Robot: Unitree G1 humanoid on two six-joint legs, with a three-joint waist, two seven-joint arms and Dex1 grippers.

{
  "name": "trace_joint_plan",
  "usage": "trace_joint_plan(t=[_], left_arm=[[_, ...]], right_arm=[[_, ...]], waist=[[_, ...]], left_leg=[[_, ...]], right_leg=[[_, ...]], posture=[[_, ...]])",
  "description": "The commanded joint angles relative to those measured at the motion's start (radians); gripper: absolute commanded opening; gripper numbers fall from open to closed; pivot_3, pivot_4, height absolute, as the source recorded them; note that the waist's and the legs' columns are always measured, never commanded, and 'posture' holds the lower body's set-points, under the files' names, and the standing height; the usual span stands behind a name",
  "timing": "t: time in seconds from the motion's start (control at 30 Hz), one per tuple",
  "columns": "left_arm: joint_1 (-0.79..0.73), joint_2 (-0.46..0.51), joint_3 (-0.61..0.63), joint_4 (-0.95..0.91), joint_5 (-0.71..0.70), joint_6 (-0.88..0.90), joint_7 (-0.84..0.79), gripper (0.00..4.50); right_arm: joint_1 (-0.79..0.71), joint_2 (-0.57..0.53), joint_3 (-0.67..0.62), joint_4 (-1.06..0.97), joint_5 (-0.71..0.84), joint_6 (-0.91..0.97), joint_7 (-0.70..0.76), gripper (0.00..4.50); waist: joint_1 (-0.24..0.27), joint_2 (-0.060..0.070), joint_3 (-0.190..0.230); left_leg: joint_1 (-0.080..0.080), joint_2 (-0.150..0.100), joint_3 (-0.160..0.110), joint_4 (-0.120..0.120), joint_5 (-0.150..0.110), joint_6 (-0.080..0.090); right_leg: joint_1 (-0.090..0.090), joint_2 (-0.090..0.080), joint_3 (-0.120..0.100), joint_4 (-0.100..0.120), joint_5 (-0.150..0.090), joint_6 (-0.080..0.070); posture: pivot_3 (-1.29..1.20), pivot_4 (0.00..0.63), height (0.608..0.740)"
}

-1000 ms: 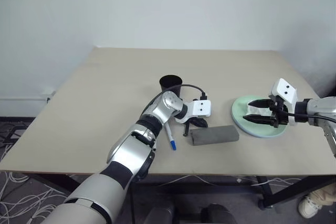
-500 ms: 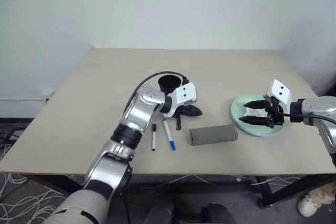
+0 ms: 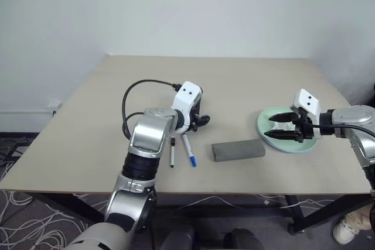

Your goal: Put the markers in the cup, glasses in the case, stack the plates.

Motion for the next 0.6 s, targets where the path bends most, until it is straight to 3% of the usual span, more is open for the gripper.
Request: trace_joint_plan(t=[0.03,0.3,0.6], left_arm=[[-0.067,-0.044,0.053,0.014,0.003,0.198,0.117,2.93],[-0.069,-0.100,0.104,0.033,0.015,0.294,0.318,2.93],[-0.010,-0.125,0.077,0.028,-0.029,0.307,0.396,2.93]], right_arm=[[-0.022,-0.004,-0.015,-0.015,-0.002,-0.014,0.008,2.99],[-0.024,-0.002,-0.011,-0.014,-0.004,-0.013,0.008,2.99],[-0.033,0.011,-0.004,-0.009,-0.005,-0.017,0.005,2.99]], waist=[[0.000,0.000,0.000],[0.000,0.000,0.000],[0.000,0.000,0.000]], left_leg=[[0.000,0.000,0.000,0.000,0.000,0.000],[0.000,0.000,0.000,-0.001,0.000,-0.001],[0.000,0.000,0.000,-0.003,0.001,-0.002]], right_leg=[[0.000,0.000,0.000,0.000,0.000,0.000],[-0.001,0.000,0.001,0.000,0.000,0.000],[-0.002,-0.001,0.003,-0.001,0.000,0.000]], posture=[[0.00,0.000,0.731],[0.00,0.000,0.731],[0.00,0.000,0.731]])
